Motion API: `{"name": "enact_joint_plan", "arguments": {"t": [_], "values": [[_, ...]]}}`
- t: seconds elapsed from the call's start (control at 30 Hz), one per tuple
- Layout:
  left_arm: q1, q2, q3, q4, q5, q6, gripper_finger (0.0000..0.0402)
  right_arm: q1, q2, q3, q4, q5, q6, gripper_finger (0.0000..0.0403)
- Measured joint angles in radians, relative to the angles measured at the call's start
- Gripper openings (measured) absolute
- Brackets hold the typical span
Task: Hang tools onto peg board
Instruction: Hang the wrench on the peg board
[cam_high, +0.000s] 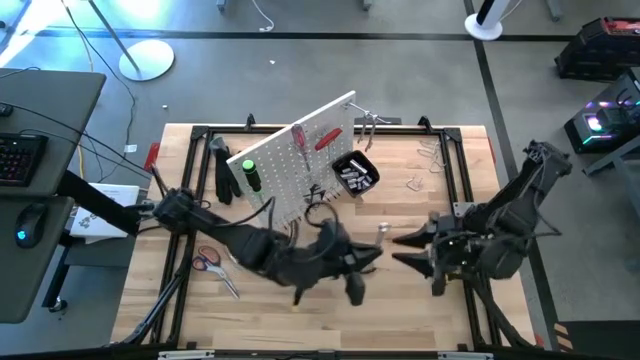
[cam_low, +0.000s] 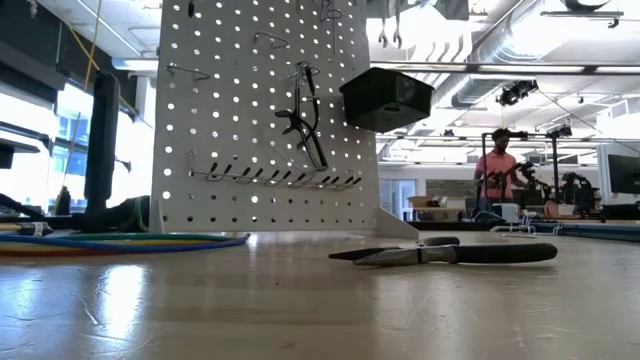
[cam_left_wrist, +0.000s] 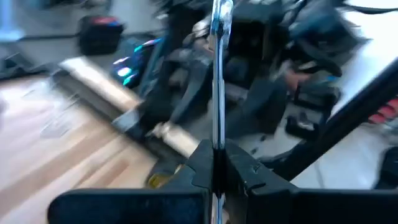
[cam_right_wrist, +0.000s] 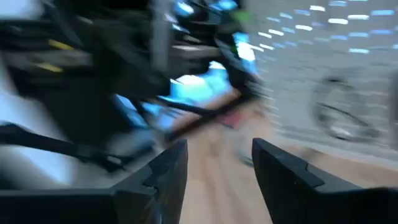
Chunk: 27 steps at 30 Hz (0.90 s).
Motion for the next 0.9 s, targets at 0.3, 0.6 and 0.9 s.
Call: {"name": "enact_joint_plan", "arguments": {"t": [0.3,0.6,0.9], "values": [[0.037,0.017,0.000,0.072,0.049,0.048,0.0006,0.004,-0.031,-0.117,0.539,0.000,-0.326,0.0172],[0.036,0.017,-0.002,0.145,0.027,0.124,0.0006,-0.080,-0.002,-0.097,0.591,-0.127,-0.356,0.0172],[0.045,0.018,-0.002,0.146,0.060,0.144,0.0006,-0.147,0.002,-0.097,0.631,-0.222,-0.349,0.0171]]}}
